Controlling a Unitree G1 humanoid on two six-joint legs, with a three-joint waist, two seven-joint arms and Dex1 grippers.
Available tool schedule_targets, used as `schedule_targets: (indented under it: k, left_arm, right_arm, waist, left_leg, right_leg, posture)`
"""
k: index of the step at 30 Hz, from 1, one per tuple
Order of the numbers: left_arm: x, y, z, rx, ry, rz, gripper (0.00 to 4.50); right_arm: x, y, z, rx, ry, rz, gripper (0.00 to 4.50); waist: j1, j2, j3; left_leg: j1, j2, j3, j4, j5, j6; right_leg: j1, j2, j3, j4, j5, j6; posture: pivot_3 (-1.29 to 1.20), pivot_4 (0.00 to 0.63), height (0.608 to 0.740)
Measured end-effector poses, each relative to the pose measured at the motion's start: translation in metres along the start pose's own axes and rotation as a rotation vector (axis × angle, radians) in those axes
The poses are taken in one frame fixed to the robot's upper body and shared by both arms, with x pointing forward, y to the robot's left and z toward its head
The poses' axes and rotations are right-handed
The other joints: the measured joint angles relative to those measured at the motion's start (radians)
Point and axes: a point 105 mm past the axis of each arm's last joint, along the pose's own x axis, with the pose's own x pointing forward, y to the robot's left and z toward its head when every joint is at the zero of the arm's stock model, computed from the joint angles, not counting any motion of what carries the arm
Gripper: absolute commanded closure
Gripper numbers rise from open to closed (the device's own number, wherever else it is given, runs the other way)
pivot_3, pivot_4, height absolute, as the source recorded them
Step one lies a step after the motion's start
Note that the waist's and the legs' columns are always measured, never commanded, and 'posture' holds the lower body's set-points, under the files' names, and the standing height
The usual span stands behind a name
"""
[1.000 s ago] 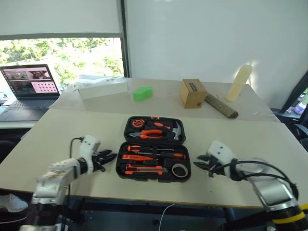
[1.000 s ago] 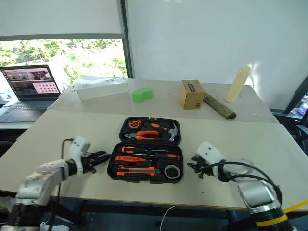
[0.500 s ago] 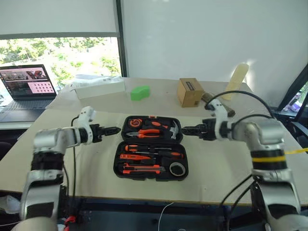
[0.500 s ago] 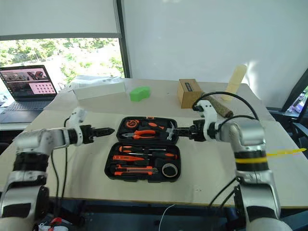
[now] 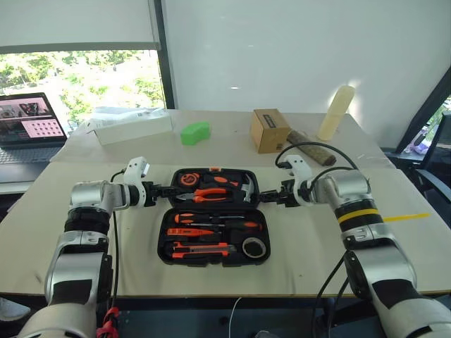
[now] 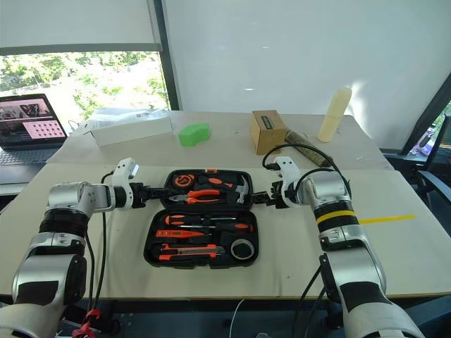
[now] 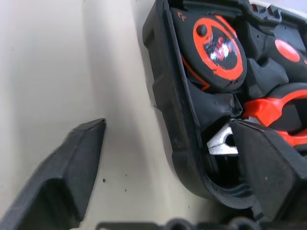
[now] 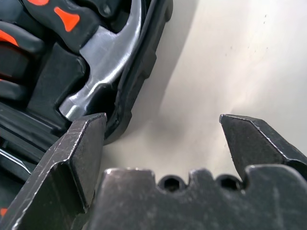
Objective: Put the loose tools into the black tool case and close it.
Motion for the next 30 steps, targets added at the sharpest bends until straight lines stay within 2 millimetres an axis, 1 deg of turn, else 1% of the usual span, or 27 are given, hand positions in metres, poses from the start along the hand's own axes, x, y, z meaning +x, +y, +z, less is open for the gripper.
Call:
schedule_targets:
  k: [3, 5, 7, 8, 9, 12, 16, 19, 21, 23, 24, 26, 30]
  left_arm:
    - [0.0, -0.002, -0.002, -0.004, 0.021, -0.014, 2.59]
    - [-0.001, -0.004, -0.002, -0.002, 0.027, -0.026, 3.27]
    - [-0.002, -0.005, 0.0, 0.003, 0.025, -0.033, 4.11]
    - [-0.004, -0.003, 0.002, 0.006, 0.024, -0.028, 4.34]
    - [-0.005, -0.003, 0.002, 0.004, 0.025, -0.03, 4.42]
    - [-0.006, -0.003, 0.001, 0.006, 0.036, -0.031, 4.42]
    - [-0.007, -0.003, 0.001, 0.013, 0.04, -0.029, 4.5]
    - [-0.007, -0.002, 0.001, 0.015, 0.039, -0.028, 4.5]
    - [-0.007, -0.002, 0.001, 0.017, 0.038, -0.027, 4.5]
    - [-0.006, -0.002, 0.0, 0.017, 0.037, -0.033, 4.5]
    - [-0.006, -0.002, 0.0, 0.019, 0.034, -0.035, 4.5]
    - [-0.007, 0.0, -0.003, 0.018, 0.032, -0.037, 4.5]
    - [-0.008, 0.001, -0.005, 0.028, 0.006, -0.052, 4.5]
  right_arm:
    - [0.003, 0.005, 0.002, -0.007, 0.01, 0.017, 0.0]
    - [0.005, 0.009, 0.003, -0.006, 0.016, 0.03, 0.0]
    - [0.008, 0.011, 0.001, 0.002, 0.031, 0.036, 0.0]
    - [0.01, 0.011, -0.001, 0.008, 0.045, 0.034, 0.0]
    - [0.01, 0.011, -0.001, 0.011, 0.047, 0.035, 0.0]
    - [0.014, 0.013, -0.001, 0.02, 0.058, 0.037, 0.0]
    - [0.018, 0.014, 0.001, 0.018, 0.059, 0.043, 0.96]
    - [0.021, 0.017, 0.003, 0.016, 0.052, 0.052, 2.06]
    - [0.024, 0.02, 0.005, 0.012, 0.044, 0.062, 2.65]
    - [0.025, 0.022, 0.007, 0.006, 0.033, 0.067, 3.4]
    - [0.025, 0.021, 0.008, 0.005, 0.022, 0.066, 3.69]
    - [0.024, 0.019, 0.011, 0.005, 0.002, 0.064, 4.44]
    - [0.026, 0.018, 0.01, -0.012, -0.04, 0.08, 4.44]
  waist:
    - [0.0, 0.0, 0.0]
    - [0.0, 0.0, 0.0]
    - [0.0, 0.0, 0.0]
    - [-0.001, 0.0, 0.0]
    - [-0.001, 0.0, 0.0]
    - [-0.001, 0.0, 0.0]
    - [-0.002, 0.0, 0.0]
    - [-0.002, 0.0, 0.0]
    - [-0.002, 0.0, 0.0]
    - [-0.002, 0.0, 0.0]
    - [-0.002, 0.0, 0.0]
    - [-0.002, 0.001, -0.001]
    - [-0.003, 0.001, -0.001]
  left_leg:
    - [0.001, 0.001, 0.0, 0.0, 0.001, -0.001]
    - [0.003, 0.0, 0.0, 0.0, 0.001, -0.001]
    - [0.003, 0.0, 0.0, 0.001, 0.001, -0.001]
    - [0.004, 0.0, 0.0, 0.001, 0.001, -0.001]
    - [0.004, 0.0, 0.0, 0.001, 0.001, -0.001]
    - [0.004, 0.0, -0.001, 0.001, 0.001, -0.001]
    - [0.005, 0.0, -0.001, 0.0, 0.001, -0.001]
    - [0.005, 0.0, -0.001, 0.001, 0.001, -0.001]
    - [0.005, 0.0, -0.001, 0.001, 0.001, -0.001]
    - [0.005, 0.0, -0.001, 0.001, 0.001, -0.001]
    - [0.005, 0.0, -0.001, 0.001, 0.001, -0.001]
    - [0.006, 0.0, -0.002, 0.001, 0.001, -0.001]
    - [0.007, 0.001, -0.002, 0.001, 0.001, -0.001]
  right_leg:
    - [0.0, 0.001, 0.001, 0.003, 0.0, -0.001]
    - [0.0, 0.0, 0.002, 0.006, 0.0, -0.001]
    - [0.0, 0.0, 0.003, 0.007, 0.0, -0.001]
    - [0.0, 0.0, 0.003, 0.007, 0.0, -0.001]
    - [0.0, 0.0, 0.004, 0.007, 0.0, -0.001]
    - [0.0, 0.0, 0.004, 0.008, 0.0, -0.001]
    - [0.0, 0.0, 0.004, 0.008, 0.0, -0.001]
    - [0.0, 0.0, 0.004, 0.008, 0.0, -0.001]
    - [0.0, 0.0, 0.004, 0.009, 0.0, -0.001]
    - [0.0, 0.0, 0.004, 0.009, 0.0, -0.001]
    - [0.0, 0.0, 0.004, 0.009, 0.0, -0.001]
    - [0.0, 0.0, 0.005, 0.009, 0.0, -0.001]
    - [0.002, 0.0, 0.006, 0.01, 0.0, -0.002]
  posture:
    - [0.0, 0.15, 0.74]
    - [0.0, 0.15, 0.74]
    - [0.0, 0.15, 0.74]
    - [0.0, 0.15, 0.74]
    - [0.0, 0.15, 0.74]
    - [0.0, 0.15, 0.74]
    - [0.0, 0.15, 0.74]
    - [0.0, 0.15, 0.74]
    - [0.0, 0.15, 0.74]
    - [0.0, 0.15, 0.74]
    - [0.0, 0.15, 0.74]
    - [0.0, 0.15, 0.74]
    - [0.0, 0.15, 0.74]
